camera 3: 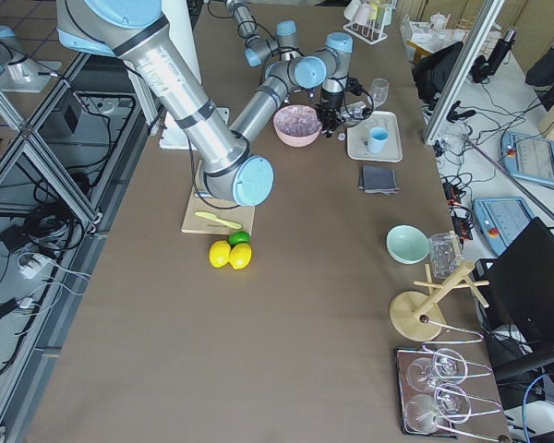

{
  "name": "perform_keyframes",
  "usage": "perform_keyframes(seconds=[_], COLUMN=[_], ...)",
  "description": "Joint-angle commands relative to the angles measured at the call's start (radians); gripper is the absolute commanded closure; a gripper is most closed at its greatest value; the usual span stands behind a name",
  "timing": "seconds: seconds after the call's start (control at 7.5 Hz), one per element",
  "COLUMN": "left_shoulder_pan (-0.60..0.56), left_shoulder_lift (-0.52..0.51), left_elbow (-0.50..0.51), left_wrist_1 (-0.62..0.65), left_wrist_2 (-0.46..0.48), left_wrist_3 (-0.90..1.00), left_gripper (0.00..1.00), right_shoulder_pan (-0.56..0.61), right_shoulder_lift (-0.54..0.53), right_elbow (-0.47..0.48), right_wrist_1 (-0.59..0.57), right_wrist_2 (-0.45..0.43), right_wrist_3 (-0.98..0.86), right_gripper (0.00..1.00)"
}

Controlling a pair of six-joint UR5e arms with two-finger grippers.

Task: Put ice in cup with scoop
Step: 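Move the loaded scoop over the small blue cup on the tray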

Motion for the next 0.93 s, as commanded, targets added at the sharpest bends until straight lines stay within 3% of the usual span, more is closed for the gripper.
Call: perform_keyframes(seconds=[0.0, 0.4, 0.8], left_shoulder_pan=[-0.003, -0.003, -0.003], left_shoulder_lift=[0.005, 0.008, 0.008], left_elbow=[-0.004, -0.004, -0.004], left_wrist_1=[-0.001, -0.001, -0.001], left_wrist_2=[-0.001, -0.001, -0.006], left_wrist_3=[0.000, 0.000, 0.005], left_gripper=[0.02, 0.02, 0.02], right_shoulder_pan=[0.091, 0.102, 0.099], right_shoulder_lift=[0.231, 0.360, 0.403], right_elbow=[-0.352, -0.519, -0.554], right_wrist_1=[-0.069, -0.270, -0.451], right_wrist_2=[0.202, 0.281, 0.304], right_wrist_3=[0.000, -0.011, -0.014], right_gripper=[1.00, 1.00, 1.00])
